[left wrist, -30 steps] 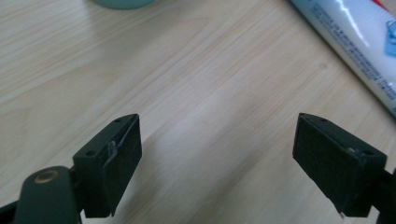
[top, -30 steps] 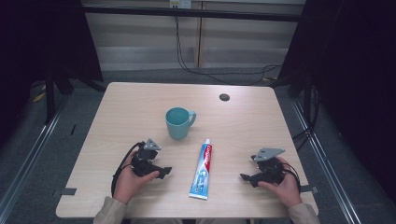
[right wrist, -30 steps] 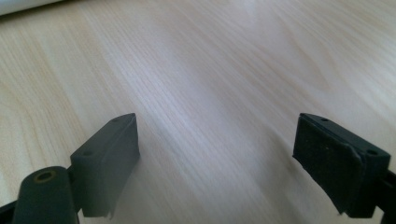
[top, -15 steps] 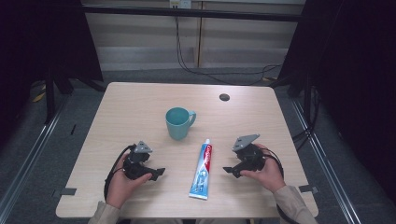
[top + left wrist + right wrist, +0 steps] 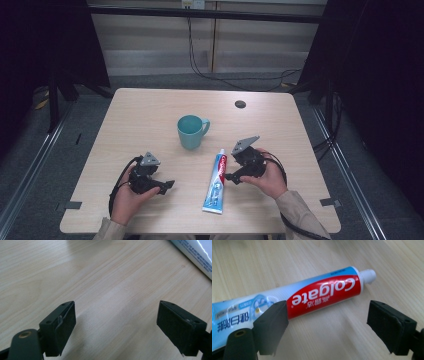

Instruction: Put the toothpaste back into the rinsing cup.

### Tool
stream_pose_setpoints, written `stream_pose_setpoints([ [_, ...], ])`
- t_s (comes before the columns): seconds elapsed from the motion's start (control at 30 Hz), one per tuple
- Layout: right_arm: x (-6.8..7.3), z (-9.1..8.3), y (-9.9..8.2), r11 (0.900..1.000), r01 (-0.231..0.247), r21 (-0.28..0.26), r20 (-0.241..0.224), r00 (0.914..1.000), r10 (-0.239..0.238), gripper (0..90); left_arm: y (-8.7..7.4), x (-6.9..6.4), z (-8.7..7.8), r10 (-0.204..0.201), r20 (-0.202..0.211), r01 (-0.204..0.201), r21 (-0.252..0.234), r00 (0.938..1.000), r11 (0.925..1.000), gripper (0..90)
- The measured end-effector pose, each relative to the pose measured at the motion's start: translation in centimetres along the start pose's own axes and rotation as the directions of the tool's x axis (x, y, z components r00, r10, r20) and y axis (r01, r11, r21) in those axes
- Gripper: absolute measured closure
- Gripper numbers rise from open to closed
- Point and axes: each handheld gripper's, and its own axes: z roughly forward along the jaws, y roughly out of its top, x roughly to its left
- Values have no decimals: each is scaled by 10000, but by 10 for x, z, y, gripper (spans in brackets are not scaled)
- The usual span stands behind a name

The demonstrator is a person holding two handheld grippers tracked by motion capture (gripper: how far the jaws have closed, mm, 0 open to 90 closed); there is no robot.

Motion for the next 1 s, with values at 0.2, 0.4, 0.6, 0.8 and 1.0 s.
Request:
stream_pose_setpoints([
  [0.2, -2, 8, 8, 9922, -1237, -133, -24, 9923, 1237, 164, -1, 1, -3, 82, -89, -83, -121, 9999, 9999, 157],
  [0.4, 0, 15, 15, 9853, -1705, -68, 170, 9852, 1706, 148, -1, 4, -5, -49, -57, 47, -270, 10000, 9996, 158],
  [0.6, 0, 19, 18, 9799, -1994, 35, 213, 9797, 1992, 148, -3, 6, -9, -88, -108, 83, -391, 9999, 9992, 158],
  [0.8, 0, 24, 20, 9722, -2334, 215, 256, 9722, 2328, 149, -2, 7, -10, -120, -138, 114, -399, 9998, 9991, 158],
  [1.0, 1, 29, 20, 9646, -2625, 242, 226, 9648, 2620, 141, -3, 8, -11, -126, -173, 118, -463, 9998, 9989, 159],
])
